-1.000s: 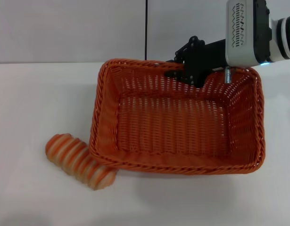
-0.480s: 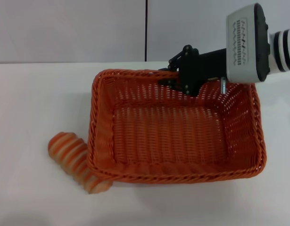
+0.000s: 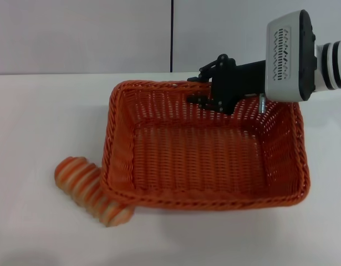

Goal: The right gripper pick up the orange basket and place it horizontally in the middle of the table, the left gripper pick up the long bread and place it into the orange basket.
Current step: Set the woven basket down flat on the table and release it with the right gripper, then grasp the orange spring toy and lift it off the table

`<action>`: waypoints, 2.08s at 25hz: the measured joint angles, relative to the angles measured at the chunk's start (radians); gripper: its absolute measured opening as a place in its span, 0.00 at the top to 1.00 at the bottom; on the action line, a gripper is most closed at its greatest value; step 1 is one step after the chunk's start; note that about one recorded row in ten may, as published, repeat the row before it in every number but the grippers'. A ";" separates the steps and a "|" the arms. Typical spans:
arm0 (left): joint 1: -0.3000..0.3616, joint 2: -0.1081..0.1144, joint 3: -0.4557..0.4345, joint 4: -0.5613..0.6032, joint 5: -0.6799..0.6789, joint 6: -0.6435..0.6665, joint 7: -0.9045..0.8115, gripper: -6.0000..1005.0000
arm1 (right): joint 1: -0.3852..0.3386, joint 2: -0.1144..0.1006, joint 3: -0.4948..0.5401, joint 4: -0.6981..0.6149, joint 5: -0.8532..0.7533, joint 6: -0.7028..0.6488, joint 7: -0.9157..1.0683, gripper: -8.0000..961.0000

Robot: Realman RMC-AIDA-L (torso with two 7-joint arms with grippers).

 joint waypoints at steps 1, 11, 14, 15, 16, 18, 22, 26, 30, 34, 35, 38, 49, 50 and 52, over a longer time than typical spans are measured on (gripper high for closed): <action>0.000 0.000 0.000 0.000 0.000 0.000 0.000 0.27 | -0.002 0.000 -0.006 0.000 0.000 -0.008 0.005 0.80; -0.006 0.001 0.000 0.000 0.000 -0.001 0.000 0.28 | -0.019 0.001 -0.040 -0.022 0.037 -0.039 0.083 0.50; -0.006 0.001 0.000 0.001 0.000 0.001 0.000 0.28 | -0.055 0.002 -0.061 -0.059 0.127 -0.009 0.083 0.30; -0.006 0.001 0.000 0.001 0.002 0.003 -0.001 0.28 | -0.075 0.001 -0.065 -0.085 0.158 0.006 0.085 0.30; -0.006 0.001 0.000 0.003 0.007 0.004 -0.004 0.28 | -0.101 0.002 -0.069 -0.115 0.196 0.027 0.088 0.30; -0.004 0.003 0.002 0.008 0.029 0.009 -0.015 0.28 | -0.162 0.004 -0.075 -0.185 0.291 0.071 0.098 0.30; 0.005 0.006 0.052 0.086 0.100 0.020 -0.116 0.28 | -0.310 0.001 -0.106 -0.325 0.548 0.120 0.141 0.30; 0.017 0.013 0.150 0.260 0.134 -0.009 -0.438 0.28 | -0.452 0.003 -0.122 -0.418 0.705 0.113 0.140 0.30; 0.024 0.025 0.229 0.485 0.252 -0.037 -0.792 0.29 | -0.539 0.003 -0.124 -0.394 0.830 0.117 0.100 0.30; -0.002 0.059 0.243 0.691 0.447 -0.028 -1.104 0.29 | -0.608 0.002 -0.118 -0.323 0.976 0.148 0.005 0.30; -0.015 0.070 0.244 0.737 0.499 -0.015 -1.181 0.29 | -0.621 0.001 -0.112 -0.302 1.000 0.164 -0.010 0.30; -0.068 0.096 0.245 0.817 0.626 0.025 -1.326 0.29 | -0.641 -0.001 -0.081 -0.238 1.040 0.206 -0.047 0.30; -0.342 0.059 0.310 1.022 1.193 0.052 -1.516 0.30 | -0.646 -0.006 0.098 -0.030 1.051 0.348 -0.107 0.30; -0.365 0.055 0.310 1.028 1.223 0.050 -1.511 0.30 | -0.647 -0.007 0.108 -0.021 1.050 0.351 -0.109 0.30; -0.390 0.053 0.312 1.032 1.249 0.047 -1.496 0.30 | -0.650 -0.007 0.122 -0.012 1.048 0.353 -0.110 0.30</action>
